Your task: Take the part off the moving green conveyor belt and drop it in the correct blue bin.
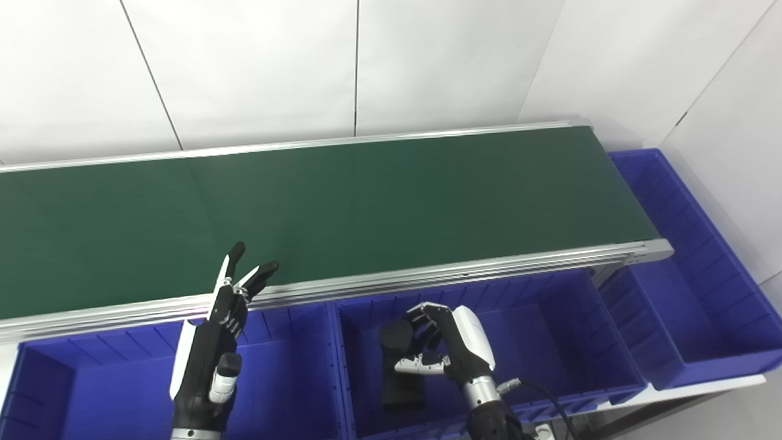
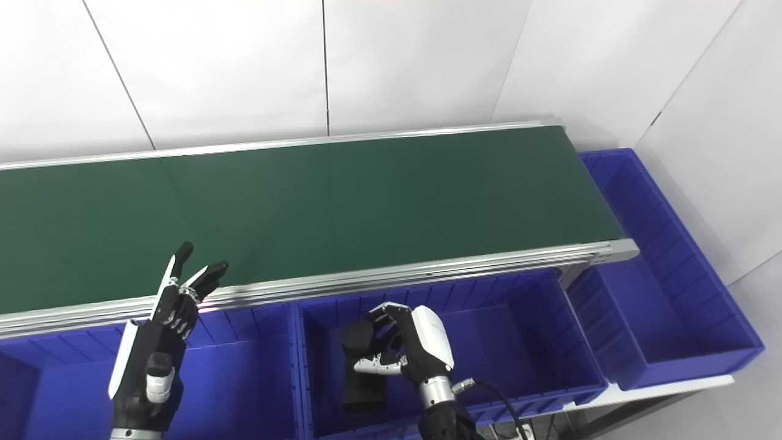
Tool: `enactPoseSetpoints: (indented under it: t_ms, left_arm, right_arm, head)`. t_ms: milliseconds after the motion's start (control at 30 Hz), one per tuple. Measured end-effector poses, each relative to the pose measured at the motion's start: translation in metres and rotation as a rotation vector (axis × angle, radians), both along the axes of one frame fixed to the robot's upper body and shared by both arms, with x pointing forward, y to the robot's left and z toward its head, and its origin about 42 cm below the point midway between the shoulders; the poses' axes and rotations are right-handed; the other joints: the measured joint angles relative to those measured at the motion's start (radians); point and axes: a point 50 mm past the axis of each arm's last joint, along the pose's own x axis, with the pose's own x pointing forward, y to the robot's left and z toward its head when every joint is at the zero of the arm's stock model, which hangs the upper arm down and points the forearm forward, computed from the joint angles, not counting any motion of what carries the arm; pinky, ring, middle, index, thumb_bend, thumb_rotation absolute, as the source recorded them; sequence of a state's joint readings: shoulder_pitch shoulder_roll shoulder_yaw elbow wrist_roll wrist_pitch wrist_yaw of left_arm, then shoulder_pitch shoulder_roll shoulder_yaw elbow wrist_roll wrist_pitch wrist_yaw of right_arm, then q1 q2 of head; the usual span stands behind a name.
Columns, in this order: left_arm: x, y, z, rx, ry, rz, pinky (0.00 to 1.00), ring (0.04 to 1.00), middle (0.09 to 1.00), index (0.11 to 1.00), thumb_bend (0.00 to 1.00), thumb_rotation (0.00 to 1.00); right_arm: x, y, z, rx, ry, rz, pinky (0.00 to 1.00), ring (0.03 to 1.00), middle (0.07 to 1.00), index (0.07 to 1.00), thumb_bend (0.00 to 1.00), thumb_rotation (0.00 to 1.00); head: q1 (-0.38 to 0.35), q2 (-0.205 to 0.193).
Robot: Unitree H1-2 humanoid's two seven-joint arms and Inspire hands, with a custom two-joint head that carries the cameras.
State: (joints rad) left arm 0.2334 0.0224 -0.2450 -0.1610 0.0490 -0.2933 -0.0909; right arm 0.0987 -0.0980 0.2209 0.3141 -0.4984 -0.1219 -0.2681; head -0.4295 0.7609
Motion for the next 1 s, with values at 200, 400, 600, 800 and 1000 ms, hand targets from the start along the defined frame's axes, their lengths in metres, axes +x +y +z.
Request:
enactPoseSetpoints:
  t_ms: [200, 400, 600, 800, 1000]
  left_arm:
    - [0.0, 0.0, 0.0, 0.003, 0.0, -0.001, 0.91, 0.881, 0.841, 1.0, 0.91, 1.0]
    - [0.0, 0.0, 0.0, 0.005, -0.001, -0.001, 0.89, 0.873, 0.837, 1.0, 0.91, 1.0]
    - [0.001, 0.0, -0.001, 0.001, -0.002, -0.001, 0.92, 0.88, 0.838, 1.0, 0.91, 1.0]
    - [0.002, 0.0, -0.004, 0.004, 0.006, -0.003, 0.92, 0.877, 0.837, 1.0, 0.9, 1.0]
    - [0.004, 0.001, -0.007, 0.011, 0.013, -0.005, 0.92, 0.875, 0.839, 1.0, 0.9, 1.0]
  right_arm:
    - [0.001, -0.005, 0.006, 0.001, 0.014, 0.079, 0.72, 0.821, 0.87, 0.878, 1.0, 0.56]
    - [-0.001, -0.006, 0.008, 0.005, 0.02, 0.101, 0.73, 0.831, 0.874, 0.88, 1.0, 0.59]
    - [-0.001, -0.004, 0.015, 0.008, 0.001, 0.113, 0.66, 0.777, 0.856, 0.874, 1.0, 0.59]
    - [-0.002, -0.001, 0.028, 0.019, -0.041, 0.132, 0.6, 0.719, 0.821, 0.862, 1.0, 0.61]
    - [-0.006, 0.004, 0.042, 0.041, -0.079, 0.159, 0.58, 0.679, 0.784, 0.837, 1.0, 0.64]
  head:
    - [-0.005, 0.0]
    - [-0.006, 0.0]
    - [-0.008, -0.002]
    - [-0.006, -0.003]
    - [-0.008, -0.006]
